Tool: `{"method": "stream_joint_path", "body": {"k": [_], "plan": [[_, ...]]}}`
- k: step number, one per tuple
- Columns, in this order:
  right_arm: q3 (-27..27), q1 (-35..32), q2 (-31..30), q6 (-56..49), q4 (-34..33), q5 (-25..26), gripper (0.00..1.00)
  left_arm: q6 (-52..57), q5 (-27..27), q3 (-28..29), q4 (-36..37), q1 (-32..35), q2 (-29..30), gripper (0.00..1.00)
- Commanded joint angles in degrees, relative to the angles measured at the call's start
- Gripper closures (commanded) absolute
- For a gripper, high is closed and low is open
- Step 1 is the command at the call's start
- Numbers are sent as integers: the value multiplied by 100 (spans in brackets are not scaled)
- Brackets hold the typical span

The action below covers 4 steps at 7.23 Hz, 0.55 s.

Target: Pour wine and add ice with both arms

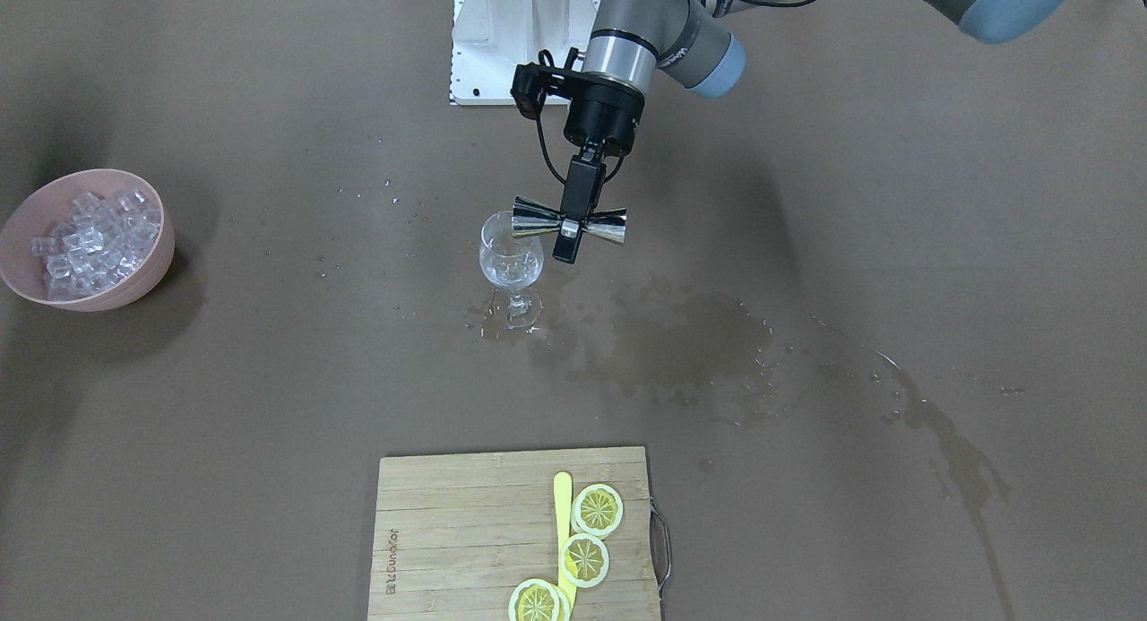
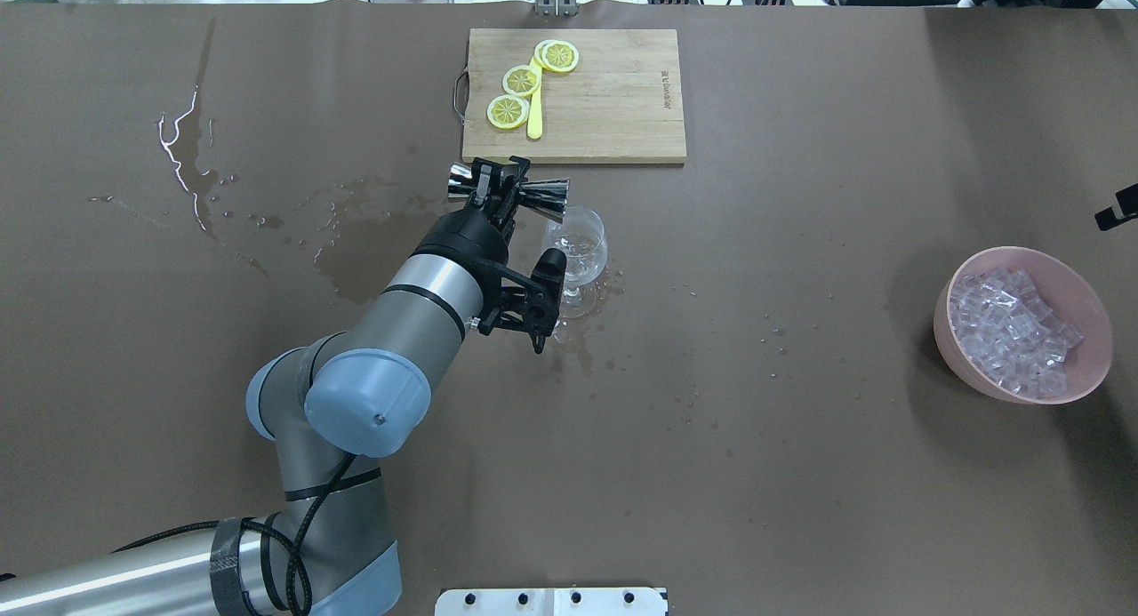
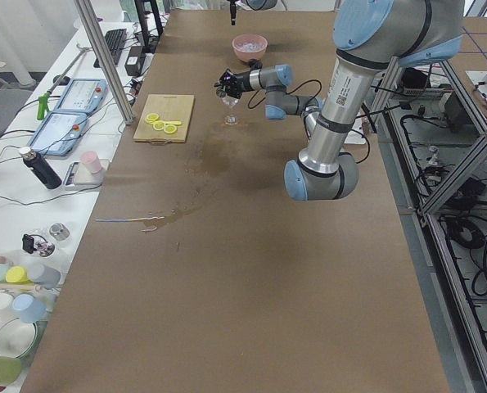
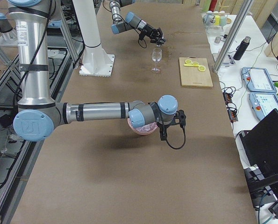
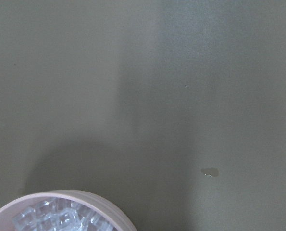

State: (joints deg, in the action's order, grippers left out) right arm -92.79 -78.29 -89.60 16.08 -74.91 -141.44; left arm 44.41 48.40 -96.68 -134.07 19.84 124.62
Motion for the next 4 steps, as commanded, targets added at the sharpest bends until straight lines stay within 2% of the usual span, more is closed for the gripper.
{"method": "stream_joint_path", "body": {"k": [1,3,4], "plan": [[6,-1,3,1,2,2,0,7,-24,0,66,-6,71,100],[6,7,12,-8,3,2,0,-405,-24,-114,-940,81,-77,100],[15,-1,4,-8,3,11,0,-1547,28,-106,-1032,404,-121,100]]}}
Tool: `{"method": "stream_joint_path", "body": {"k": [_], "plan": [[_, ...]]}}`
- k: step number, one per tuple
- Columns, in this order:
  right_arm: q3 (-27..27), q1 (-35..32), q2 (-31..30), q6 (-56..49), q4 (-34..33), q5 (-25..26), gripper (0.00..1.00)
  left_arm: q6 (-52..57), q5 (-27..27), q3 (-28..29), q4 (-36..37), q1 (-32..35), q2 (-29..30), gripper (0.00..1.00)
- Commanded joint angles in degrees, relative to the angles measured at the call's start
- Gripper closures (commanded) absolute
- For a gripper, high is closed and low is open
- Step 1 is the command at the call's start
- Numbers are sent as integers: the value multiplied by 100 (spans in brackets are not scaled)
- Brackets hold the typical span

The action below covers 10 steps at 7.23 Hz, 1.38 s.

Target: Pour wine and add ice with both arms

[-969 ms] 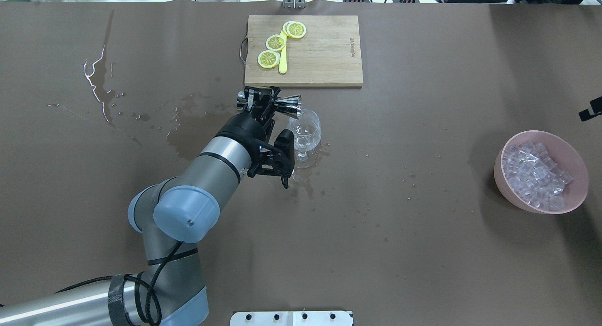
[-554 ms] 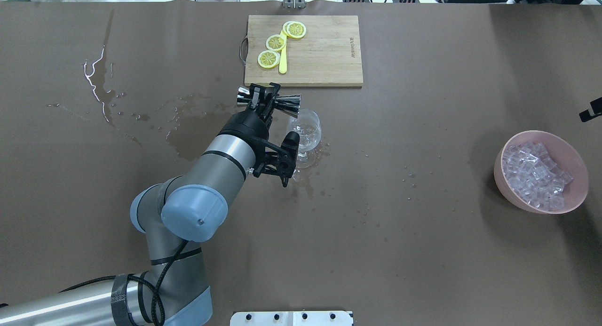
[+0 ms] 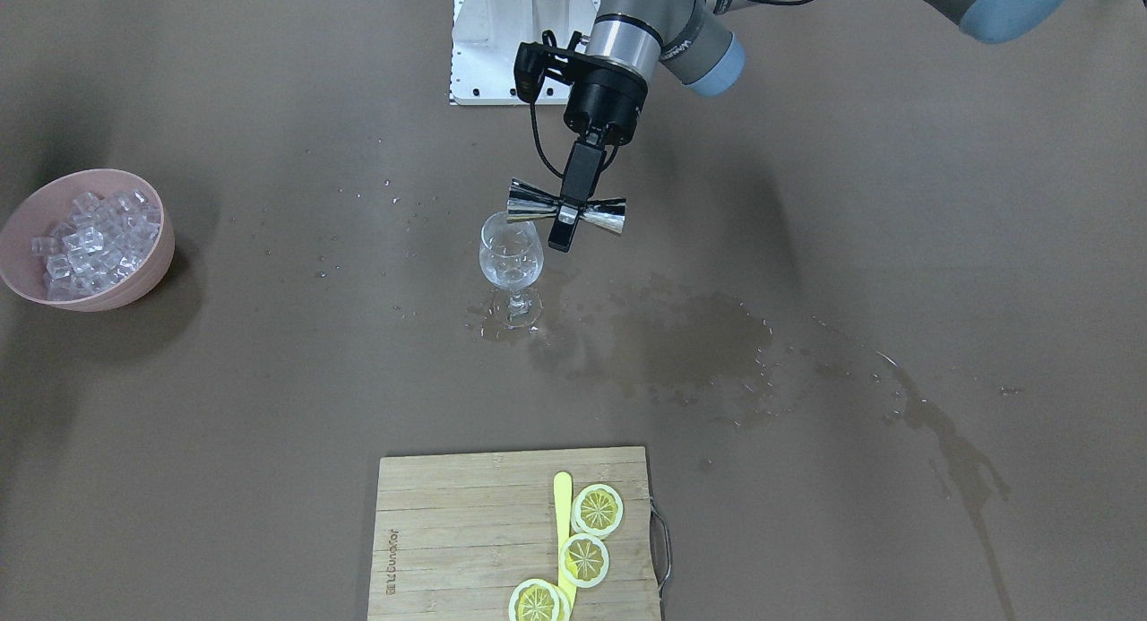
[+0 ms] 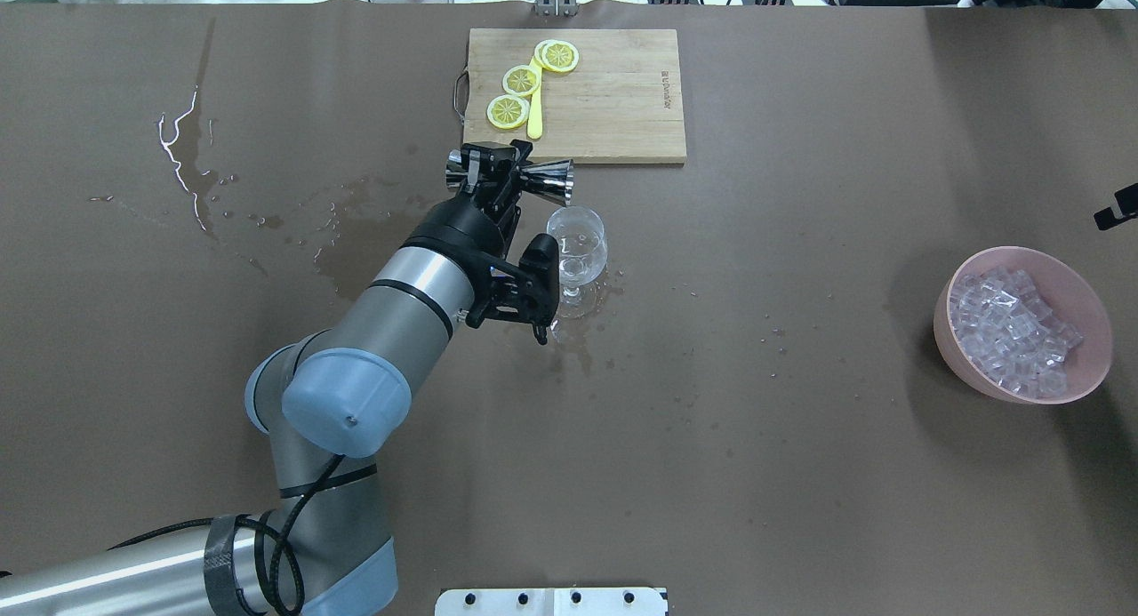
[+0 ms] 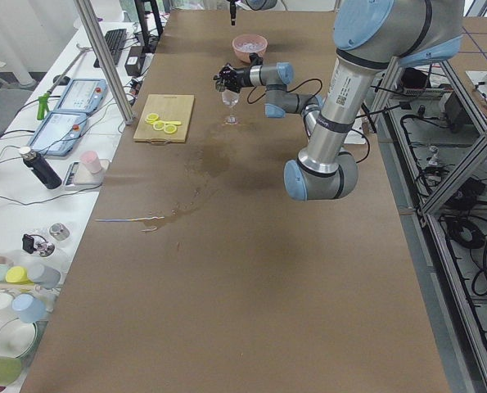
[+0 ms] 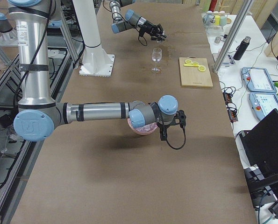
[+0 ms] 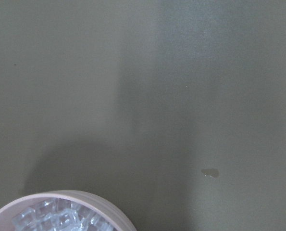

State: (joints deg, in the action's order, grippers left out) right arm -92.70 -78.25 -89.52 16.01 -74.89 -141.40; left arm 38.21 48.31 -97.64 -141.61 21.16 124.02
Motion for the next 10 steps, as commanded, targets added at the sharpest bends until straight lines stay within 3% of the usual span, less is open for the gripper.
{"method": "stream_joint_path", "body": {"k": [1,3,4,6,7,8,9,10], "plan": [[-11,-6,-4,-10,9,16,0,-2174,212,-1,-314,457,-341,100],[-3,-6,48,-19,9,86,0,-4722,319,16,-551,755,-1418,100],[-11,-6,101,-10,18,86,0,-5248,1059,17,-822,1193,-1686,100],[-46,-6,119,-19,27,156,0,-7072,1581,52,-929,1870,-2607,100],[32,-6,284,-19,27,313,0,-7282,2508,113,-1260,2570,-2986,100],[-2,3,338,-10,27,410,0,-7815,3457,557,-1307,3264,-3050,100],[-98,3,339,-10,27,411,0,-8429,3562,1084,-1734,3498,-3077,100],[-108,-6,356,-10,27,411,0,-8488,3485,2116,-3026,3509,-3025,100]]}}
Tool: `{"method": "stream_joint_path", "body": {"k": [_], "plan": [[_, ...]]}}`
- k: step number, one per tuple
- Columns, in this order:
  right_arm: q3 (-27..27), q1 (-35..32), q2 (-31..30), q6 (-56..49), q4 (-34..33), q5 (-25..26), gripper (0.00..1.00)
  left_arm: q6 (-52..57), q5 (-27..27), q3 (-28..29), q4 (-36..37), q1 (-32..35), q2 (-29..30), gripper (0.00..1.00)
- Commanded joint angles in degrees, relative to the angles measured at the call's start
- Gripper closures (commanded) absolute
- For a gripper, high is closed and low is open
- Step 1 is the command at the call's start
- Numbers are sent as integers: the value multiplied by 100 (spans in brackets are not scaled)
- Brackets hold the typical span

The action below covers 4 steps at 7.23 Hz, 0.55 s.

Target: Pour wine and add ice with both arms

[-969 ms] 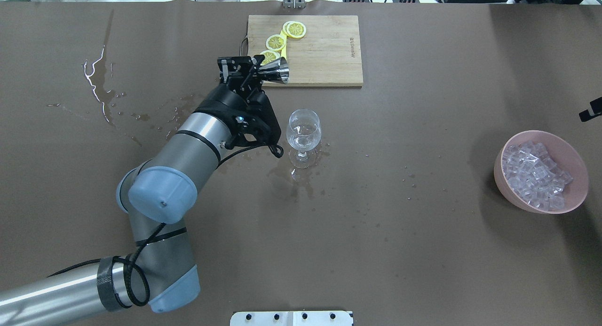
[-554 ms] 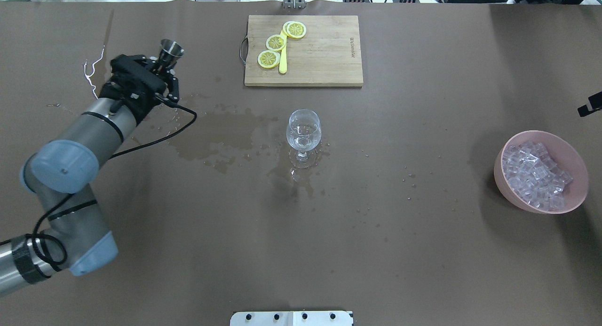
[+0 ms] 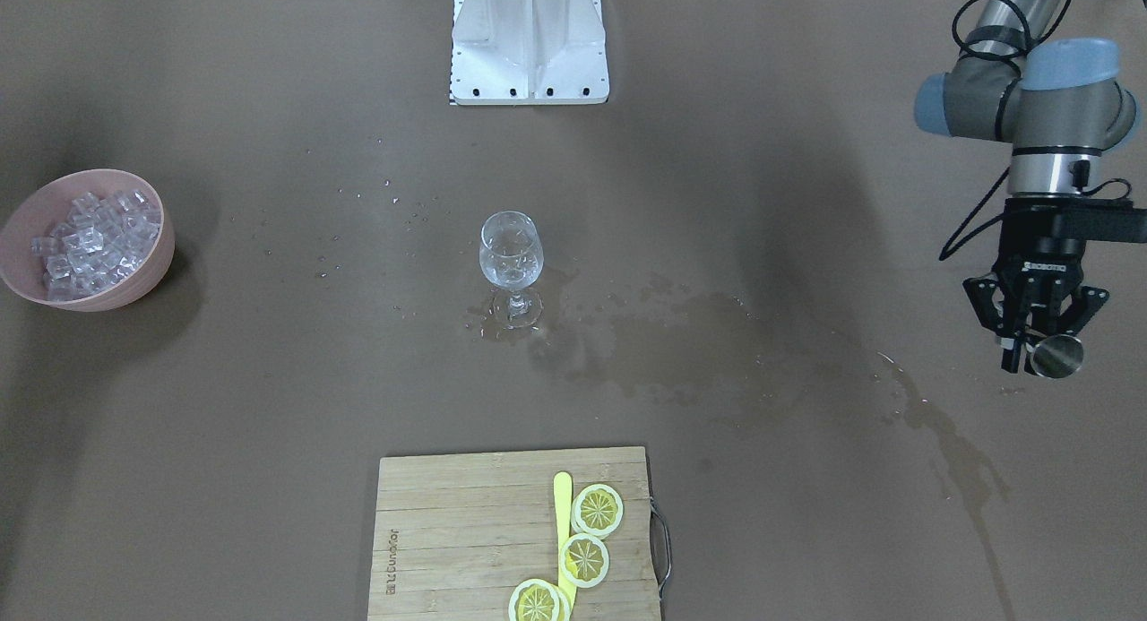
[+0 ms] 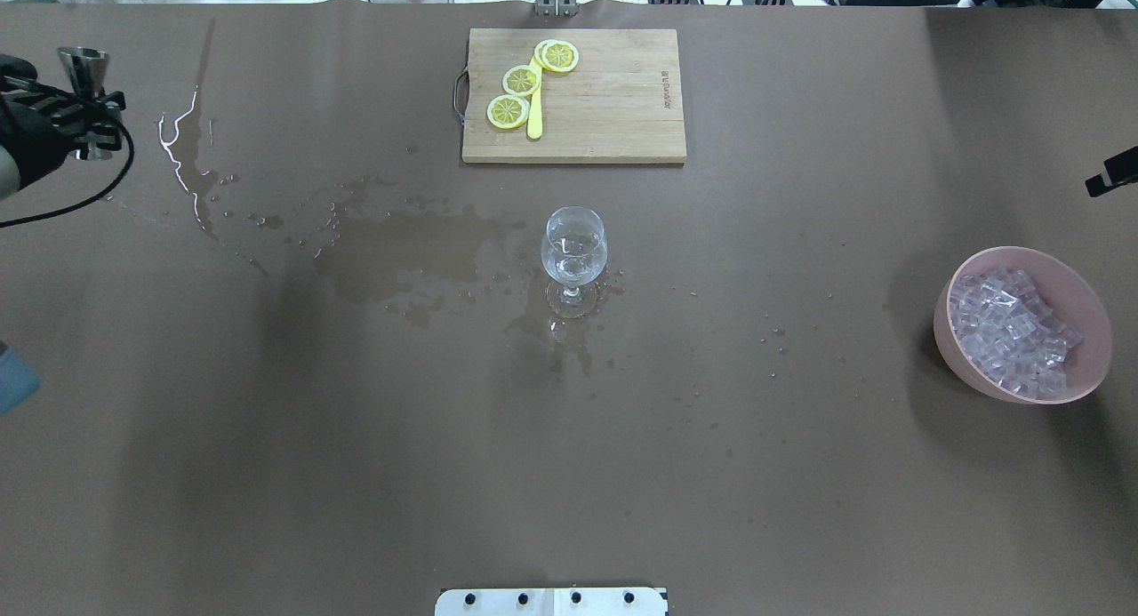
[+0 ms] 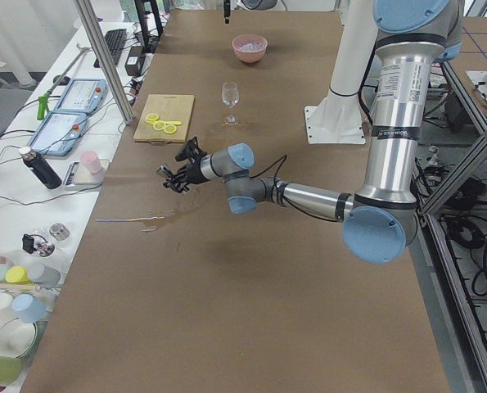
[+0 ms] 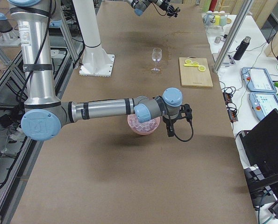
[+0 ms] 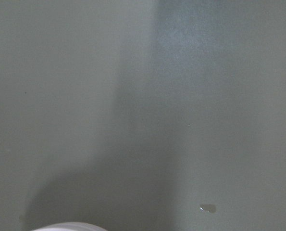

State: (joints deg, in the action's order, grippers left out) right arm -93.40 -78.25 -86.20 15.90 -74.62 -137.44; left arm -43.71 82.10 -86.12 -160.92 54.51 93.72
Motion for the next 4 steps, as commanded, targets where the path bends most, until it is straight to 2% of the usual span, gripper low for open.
{"method": "stream_joint_path", "body": {"k": [1,2,3,4], "plan": [[-38,-6,68,1,0,16,0,-322,-35,1661,-2057,191,58,100],[-38,-6,69,1,0,16,0,-653,-584,1738,-2206,174,85,100],[-38,-6,60,1,0,16,0,-726,-1373,2017,-2312,139,215,100],[-46,-6,51,1,0,16,0,-727,-1912,2324,-2556,52,425,100]]}}
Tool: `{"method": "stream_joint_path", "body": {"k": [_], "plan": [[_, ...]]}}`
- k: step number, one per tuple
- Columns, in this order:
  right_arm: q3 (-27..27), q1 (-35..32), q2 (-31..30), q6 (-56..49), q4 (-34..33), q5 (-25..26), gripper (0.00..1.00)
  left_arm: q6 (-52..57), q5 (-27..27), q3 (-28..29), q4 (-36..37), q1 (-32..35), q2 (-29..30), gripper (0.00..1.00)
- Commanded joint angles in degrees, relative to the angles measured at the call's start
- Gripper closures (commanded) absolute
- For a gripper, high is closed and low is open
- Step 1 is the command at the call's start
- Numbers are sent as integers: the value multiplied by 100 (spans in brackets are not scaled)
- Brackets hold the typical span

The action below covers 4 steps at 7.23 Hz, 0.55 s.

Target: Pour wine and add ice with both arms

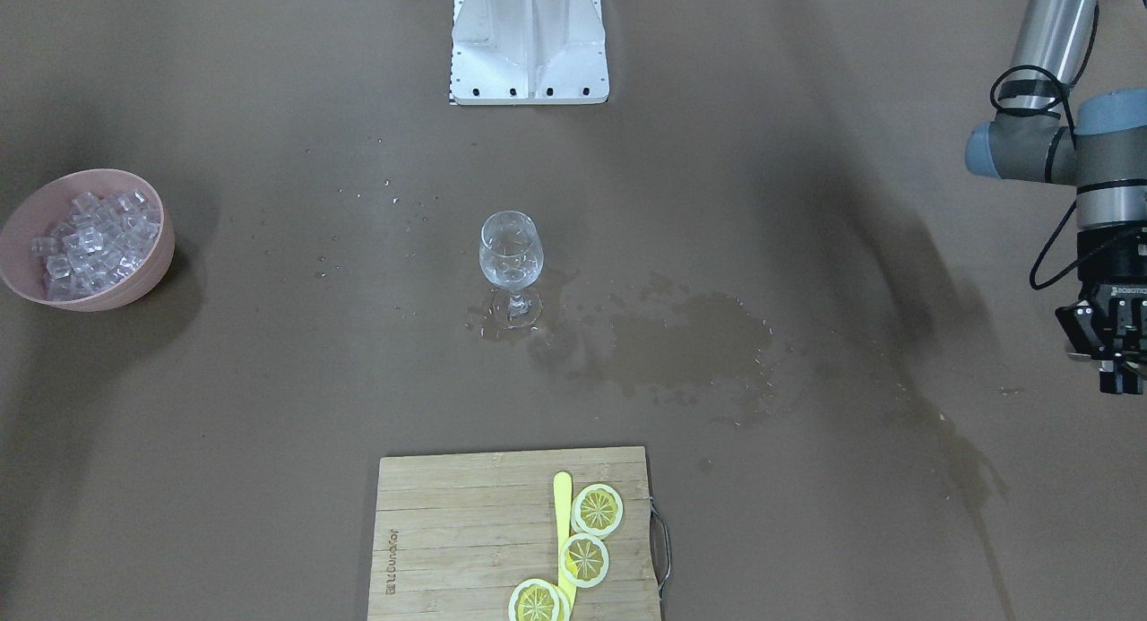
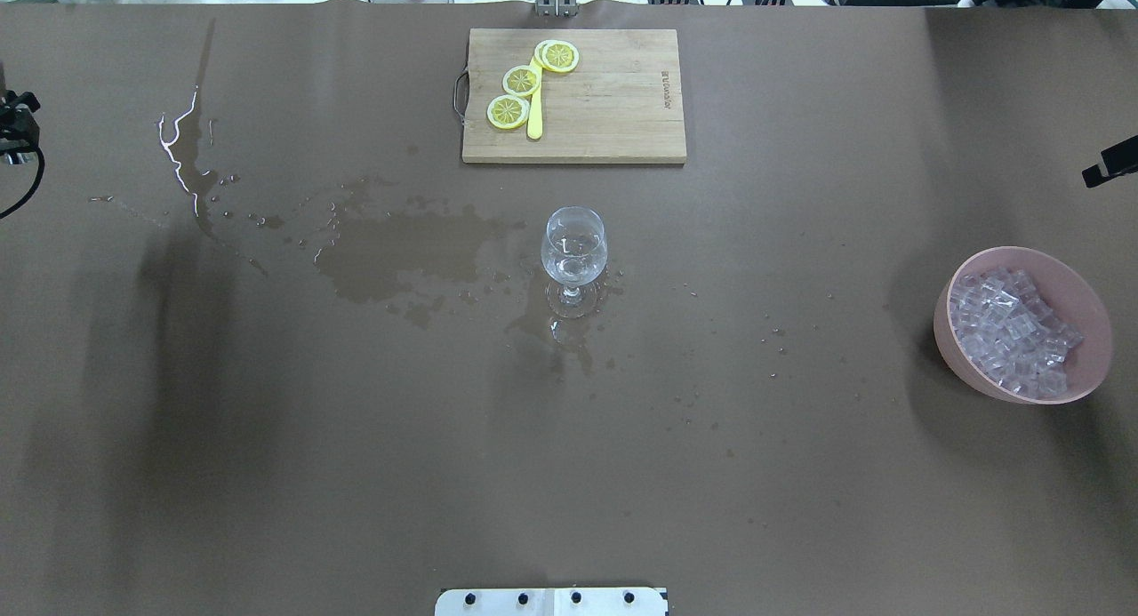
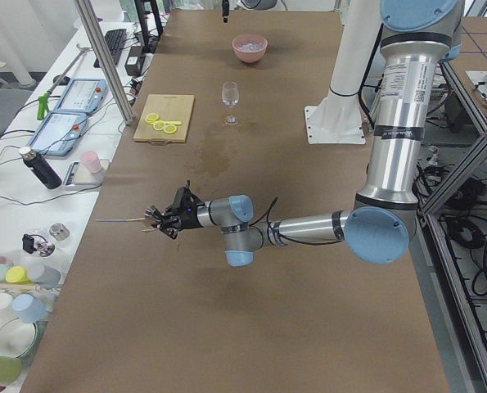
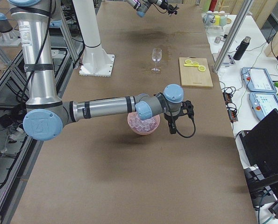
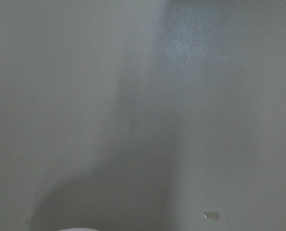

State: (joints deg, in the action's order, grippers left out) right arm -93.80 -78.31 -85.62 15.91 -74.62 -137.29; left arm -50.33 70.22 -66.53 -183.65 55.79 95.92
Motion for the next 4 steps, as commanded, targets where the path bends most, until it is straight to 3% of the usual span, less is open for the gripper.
{"method": "stream_joint_path", "body": {"k": [1,4], "plan": [[2,0,1,26,0,0,0,-135,-921,526,-295,-225,294,100],[-50,0,-8,27,0,0,0,-1058,-695,860,241,-525,655,100]]}}
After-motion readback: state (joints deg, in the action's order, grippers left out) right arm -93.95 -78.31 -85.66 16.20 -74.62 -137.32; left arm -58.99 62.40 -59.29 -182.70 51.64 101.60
